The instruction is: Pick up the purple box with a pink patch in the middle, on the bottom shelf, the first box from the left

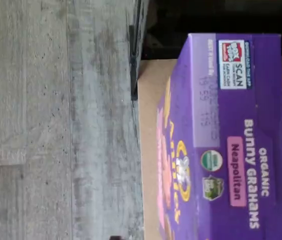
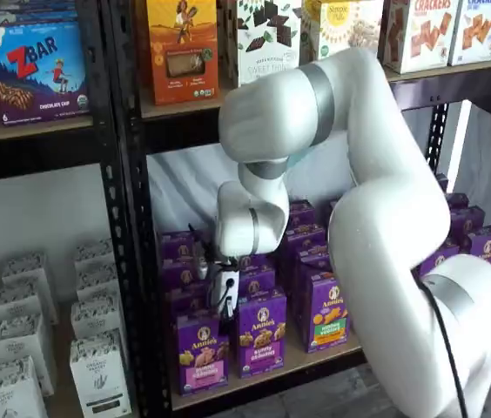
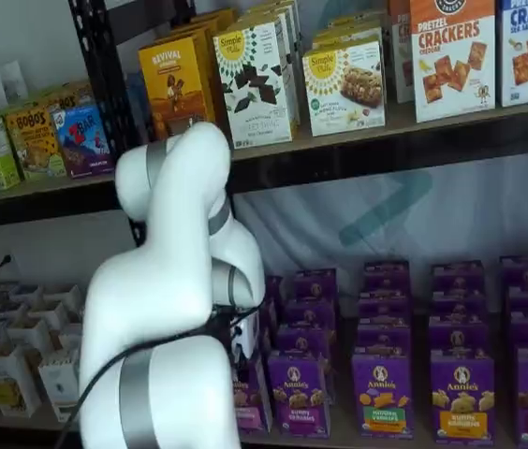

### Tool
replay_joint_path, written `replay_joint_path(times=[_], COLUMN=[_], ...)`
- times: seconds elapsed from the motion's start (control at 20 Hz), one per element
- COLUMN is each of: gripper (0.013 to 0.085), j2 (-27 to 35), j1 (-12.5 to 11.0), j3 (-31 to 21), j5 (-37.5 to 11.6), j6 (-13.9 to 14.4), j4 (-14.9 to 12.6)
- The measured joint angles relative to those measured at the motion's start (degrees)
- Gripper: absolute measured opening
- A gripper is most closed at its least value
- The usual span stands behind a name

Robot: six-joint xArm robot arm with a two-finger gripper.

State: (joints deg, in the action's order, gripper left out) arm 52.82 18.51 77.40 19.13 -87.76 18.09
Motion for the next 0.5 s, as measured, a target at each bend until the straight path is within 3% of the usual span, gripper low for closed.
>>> replay_joint_path(times=[0.25,0.5], gripper=[0.085,0.085], j2=[2.9,5.7], j1=[-0.2,0.5], j3=[3.6,6.4], j5=[2.6,3.5], j6=[4.8,6.3], j4=[-5.3,-6.3])
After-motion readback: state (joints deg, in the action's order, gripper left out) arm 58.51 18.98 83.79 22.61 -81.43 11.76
